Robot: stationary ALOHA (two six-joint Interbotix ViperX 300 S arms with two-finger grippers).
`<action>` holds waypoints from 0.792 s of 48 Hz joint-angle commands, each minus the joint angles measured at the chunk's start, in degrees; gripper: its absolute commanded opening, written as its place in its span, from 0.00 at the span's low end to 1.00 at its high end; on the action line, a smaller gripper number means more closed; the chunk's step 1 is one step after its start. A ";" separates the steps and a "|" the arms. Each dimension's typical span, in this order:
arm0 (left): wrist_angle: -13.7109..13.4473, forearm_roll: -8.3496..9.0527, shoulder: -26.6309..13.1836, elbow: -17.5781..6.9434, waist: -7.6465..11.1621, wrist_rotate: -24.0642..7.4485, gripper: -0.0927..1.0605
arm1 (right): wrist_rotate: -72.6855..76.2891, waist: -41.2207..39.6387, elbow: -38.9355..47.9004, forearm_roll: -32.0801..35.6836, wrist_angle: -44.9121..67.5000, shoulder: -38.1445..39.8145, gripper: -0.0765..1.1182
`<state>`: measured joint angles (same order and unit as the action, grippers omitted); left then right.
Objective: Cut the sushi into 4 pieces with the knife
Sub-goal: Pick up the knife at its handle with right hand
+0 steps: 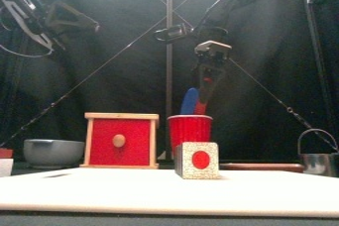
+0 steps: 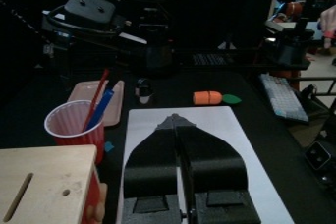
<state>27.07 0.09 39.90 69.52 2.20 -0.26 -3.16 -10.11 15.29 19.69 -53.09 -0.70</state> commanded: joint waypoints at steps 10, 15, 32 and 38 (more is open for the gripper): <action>0.53 0.18 -0.09 -0.70 0.00 -0.09 0.29 | 0.00 -0.26 -1.49 0.18 -0.79 0.44 0.63; 0.53 0.09 -0.09 -0.70 0.00 -0.18 0.29 | -0.09 -0.26 -2.11 0.18 -0.79 0.09 0.54; 0.53 0.09 -0.09 -0.70 -0.35 -0.18 0.29 | -1.49 -1.67 -4.92 -1.23 -2.29 -0.53 0.22; 0.53 0.18 -0.09 -0.70 -0.44 -0.18 0.29 | -1.49 -2.46 -7.12 -1.93 -4.75 0.79 0.12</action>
<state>27.07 0.09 39.99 69.61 1.93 -0.35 -4.57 -11.78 10.72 18.02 -56.78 -2.37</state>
